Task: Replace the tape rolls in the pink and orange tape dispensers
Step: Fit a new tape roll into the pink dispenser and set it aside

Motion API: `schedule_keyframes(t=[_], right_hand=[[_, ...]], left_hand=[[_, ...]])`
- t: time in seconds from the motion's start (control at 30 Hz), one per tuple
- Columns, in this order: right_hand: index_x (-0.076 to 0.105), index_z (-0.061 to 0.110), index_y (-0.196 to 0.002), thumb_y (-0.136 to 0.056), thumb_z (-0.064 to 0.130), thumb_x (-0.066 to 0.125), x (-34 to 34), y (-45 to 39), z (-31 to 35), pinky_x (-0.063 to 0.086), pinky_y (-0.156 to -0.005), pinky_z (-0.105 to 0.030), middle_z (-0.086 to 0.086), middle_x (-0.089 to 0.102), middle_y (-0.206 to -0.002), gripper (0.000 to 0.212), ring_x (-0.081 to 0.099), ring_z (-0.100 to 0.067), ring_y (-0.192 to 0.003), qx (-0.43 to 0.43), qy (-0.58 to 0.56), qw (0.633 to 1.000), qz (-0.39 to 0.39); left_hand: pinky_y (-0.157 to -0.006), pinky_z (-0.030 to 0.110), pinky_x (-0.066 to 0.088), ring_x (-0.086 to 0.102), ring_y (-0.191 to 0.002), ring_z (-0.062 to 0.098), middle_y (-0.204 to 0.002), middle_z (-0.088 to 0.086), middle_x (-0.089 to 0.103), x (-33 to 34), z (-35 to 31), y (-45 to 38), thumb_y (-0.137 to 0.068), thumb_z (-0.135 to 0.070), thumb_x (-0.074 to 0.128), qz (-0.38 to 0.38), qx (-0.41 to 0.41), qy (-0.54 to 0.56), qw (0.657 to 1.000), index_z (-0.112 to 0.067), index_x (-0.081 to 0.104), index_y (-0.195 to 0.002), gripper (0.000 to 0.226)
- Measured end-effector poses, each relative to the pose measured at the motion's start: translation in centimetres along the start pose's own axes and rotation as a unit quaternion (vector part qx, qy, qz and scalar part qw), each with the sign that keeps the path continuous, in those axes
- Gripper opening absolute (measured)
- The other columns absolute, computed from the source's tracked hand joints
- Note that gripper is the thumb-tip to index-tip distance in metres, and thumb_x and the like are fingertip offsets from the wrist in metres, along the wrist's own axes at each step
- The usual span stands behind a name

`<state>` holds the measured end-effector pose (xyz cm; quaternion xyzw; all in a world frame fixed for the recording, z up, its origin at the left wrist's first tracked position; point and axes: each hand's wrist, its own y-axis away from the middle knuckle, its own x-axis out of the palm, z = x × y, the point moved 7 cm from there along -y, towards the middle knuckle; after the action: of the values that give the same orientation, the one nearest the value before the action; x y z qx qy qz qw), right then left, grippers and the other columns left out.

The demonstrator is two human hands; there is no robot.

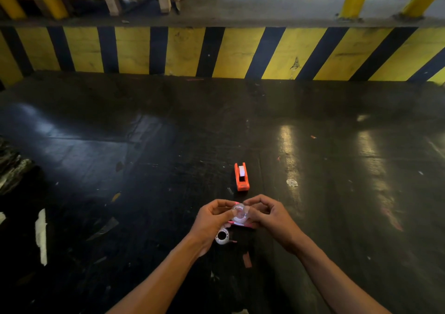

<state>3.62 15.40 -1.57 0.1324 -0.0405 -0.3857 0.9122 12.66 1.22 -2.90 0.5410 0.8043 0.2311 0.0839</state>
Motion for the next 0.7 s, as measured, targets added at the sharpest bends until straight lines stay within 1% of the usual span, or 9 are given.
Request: schedule_keyframes(t=[0.07,0.27,0.33,0.4,0.5,0.57,0.6,0.67,0.7], right_hand=[[0.072,0.016,-0.105,-0.09,0.016,0.075,0.0,-0.3,0.0,0.061,-0.085,-0.045,-0.018,0.072,-0.106,0.015,0.072,-0.03,-0.097,-0.009,0.017,1.0,0.007],[0.071,0.015,-0.105,-0.089,0.016,0.075,0.1,-0.9,-0.3,0.06,-0.088,-0.047,-0.018,0.074,-0.108,0.017,0.071,-0.036,-0.104,-0.011,0.016,0.999,0.026],[0.072,0.019,-0.103,-0.084,0.022,0.081,0.1,-1.2,-0.6,0.059,-0.091,-0.051,-0.016,0.074,-0.109,0.022,0.071,-0.036,-0.104,-0.012,0.026,0.999,0.033],[0.072,0.021,-0.098,-0.075,0.031,0.085,0.2,-1.5,-0.8,0.058,-0.09,-0.052,-0.011,0.075,-0.106,0.028,0.071,-0.034,-0.103,-0.02,0.042,0.998,0.033],[0.072,0.021,-0.093,-0.076,0.029,0.086,-0.1,-2.0,-0.9,0.057,-0.086,-0.045,-0.006,0.074,-0.103,0.024,0.069,-0.03,-0.1,-0.033,0.081,0.996,0.023],[0.072,0.022,-0.092,-0.08,0.018,0.082,-0.6,-2.6,-0.9,0.057,-0.087,-0.043,-0.003,0.074,-0.102,0.016,0.068,-0.024,-0.098,-0.043,0.11,0.993,0.013],[0.071,0.024,-0.091,-0.082,0.013,0.079,-1.0,-3.0,-0.9,0.059,-0.087,-0.04,0.0,0.074,-0.101,0.016,0.069,-0.02,-0.097,-0.048,0.135,0.99,0.002],[0.067,0.032,-0.088,-0.085,0.008,0.075,-1.7,-3.6,-0.5,0.057,-0.082,-0.025,0.008,0.074,-0.097,0.025,0.069,-0.006,-0.092,-0.062,0.197,0.978,-0.023],[0.066,0.035,-0.086,-0.087,0.008,0.074,-1.7,-3.9,-0.4,0.054,-0.08,-0.018,0.011,0.073,-0.095,0.028,0.068,0.0,-0.09,-0.071,0.224,0.972,-0.026]], left_hand=[[-0.093,0.04,0.059,0.073,-0.106,0.022,-0.114,0.007,0.076,-0.1,0.2,-0.1,-0.088,-0.01,0.073,0.001,-0.01,0.003,1.0,-0.012,0.068,-0.115,0.027],[-0.081,0.03,0.059,0.075,-0.102,0.018,-0.11,0.004,0.077,-0.2,0.0,-0.3,-0.088,-0.009,0.073,0.016,-0.018,0.002,1.0,-0.013,0.067,-0.115,0.028],[-0.083,0.03,0.058,0.074,-0.102,0.018,-0.11,0.004,0.078,-0.3,0.0,-0.5,-0.088,-0.008,0.073,0.014,-0.012,-0.006,1.0,-0.013,0.068,-0.114,0.027],[-0.087,0.032,0.059,0.073,-0.104,0.017,-0.111,0.004,0.077,-0.3,0.1,-0.7,-0.087,-0.009,0.074,0.014,-0.008,-0.031,0.999,-0.013,0.068,-0.113,0.027],[-0.094,0.036,0.058,0.072,-0.106,0.017,-0.113,0.003,0.075,-0.5,0.0,-1.3,-0.086,-0.017,0.077,0.018,0.008,-0.094,0.995,-0.017,0.068,-0.113,0.028],[-0.091,0.03,0.057,0.07,-0.105,0.016,-0.112,0.0,0.072,-1.0,-0.7,-2.0,-0.09,-0.019,0.074,-0.002,0.057,-0.185,0.981,-0.019,0.068,-0.112,0.024],[-0.088,0.025,0.055,0.068,-0.105,0.014,-0.113,-0.002,0.07,-1.3,-1.0,-2.5,-0.091,-0.02,0.072,-0.022,0.093,-0.244,0.965,-0.02,0.067,-0.113,0.022],[-0.089,0.02,0.051,0.064,-0.108,0.009,-0.118,-0.005,0.065,-2.0,-1.6,-3.4,-0.092,-0.022,0.072,-0.064,0.15,-0.341,0.926,-0.023,0.065,-0.117,0.027],[-0.093,0.02,0.05,0.062,-0.112,0.008,-0.122,-0.006,0.063,-2.1,-1.7,-3.8,-0.091,-0.023,0.073,-0.068,0.163,-0.373,0.911,-0.024,0.064,-0.121,0.032]])
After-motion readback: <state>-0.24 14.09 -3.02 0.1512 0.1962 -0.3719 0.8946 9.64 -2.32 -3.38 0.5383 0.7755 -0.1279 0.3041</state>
